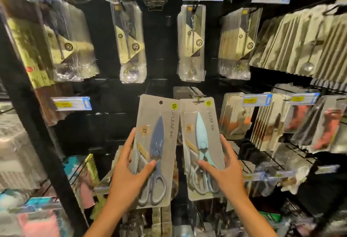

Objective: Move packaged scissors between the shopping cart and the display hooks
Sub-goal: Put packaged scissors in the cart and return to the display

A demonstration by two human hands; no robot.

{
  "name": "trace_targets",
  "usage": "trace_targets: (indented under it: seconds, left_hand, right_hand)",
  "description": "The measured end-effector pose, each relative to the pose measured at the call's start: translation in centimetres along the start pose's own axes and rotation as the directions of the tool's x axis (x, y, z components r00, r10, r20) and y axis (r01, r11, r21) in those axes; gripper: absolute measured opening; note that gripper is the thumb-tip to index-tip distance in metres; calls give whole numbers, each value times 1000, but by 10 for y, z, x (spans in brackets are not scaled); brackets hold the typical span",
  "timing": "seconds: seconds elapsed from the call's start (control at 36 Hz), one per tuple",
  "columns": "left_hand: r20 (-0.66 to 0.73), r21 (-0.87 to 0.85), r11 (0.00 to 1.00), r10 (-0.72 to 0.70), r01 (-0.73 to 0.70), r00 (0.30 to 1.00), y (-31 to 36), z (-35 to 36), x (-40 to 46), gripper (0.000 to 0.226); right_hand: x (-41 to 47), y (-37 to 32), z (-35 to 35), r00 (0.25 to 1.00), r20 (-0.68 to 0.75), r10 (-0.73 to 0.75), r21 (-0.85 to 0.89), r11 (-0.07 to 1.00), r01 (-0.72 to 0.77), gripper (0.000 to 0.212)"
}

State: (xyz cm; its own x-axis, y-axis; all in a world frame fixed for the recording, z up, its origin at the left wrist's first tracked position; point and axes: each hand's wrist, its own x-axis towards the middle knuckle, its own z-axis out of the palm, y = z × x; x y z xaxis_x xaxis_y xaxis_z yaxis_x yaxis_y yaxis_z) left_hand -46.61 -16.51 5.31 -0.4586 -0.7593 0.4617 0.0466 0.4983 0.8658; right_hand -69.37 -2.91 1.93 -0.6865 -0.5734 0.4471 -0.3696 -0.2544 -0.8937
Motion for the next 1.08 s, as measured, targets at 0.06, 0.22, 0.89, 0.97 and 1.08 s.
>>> trace_targets:
  seconds: [0.06, 0.22, 0.89, 0.97, 1.08]
  left_hand:
    - [10, -1, 1000, 7, -7, 1000, -4, 1, 5, 93]
    - [1, 4, 1000, 3, -3, 1000, -11, 7, 17, 94]
    - [-47, -7, 999, 38, -39, 998, -20, 31, 51, 93]
    - [-65, -30, 999, 35, -37, 997, -18, 32, 52, 92]
    - [-77, -52, 997, 47, -51, 996, -15, 33, 55, 93]
  right_hand:
    - [2, 2, 5, 999, -31, -11, 7, 1000, 11, 95]
    - [9, 13, 7, 999, -45, -12, -10, 1000, 11, 94]
    - [63, 61, 15, 982, 156, 103, -152, 985, -79, 80]
    - [76, 64, 17, 977, 180, 113, -216, 974, -72, 78]
    - [92, 70, 23, 983, 166, 81, -338, 941, -20, 77]
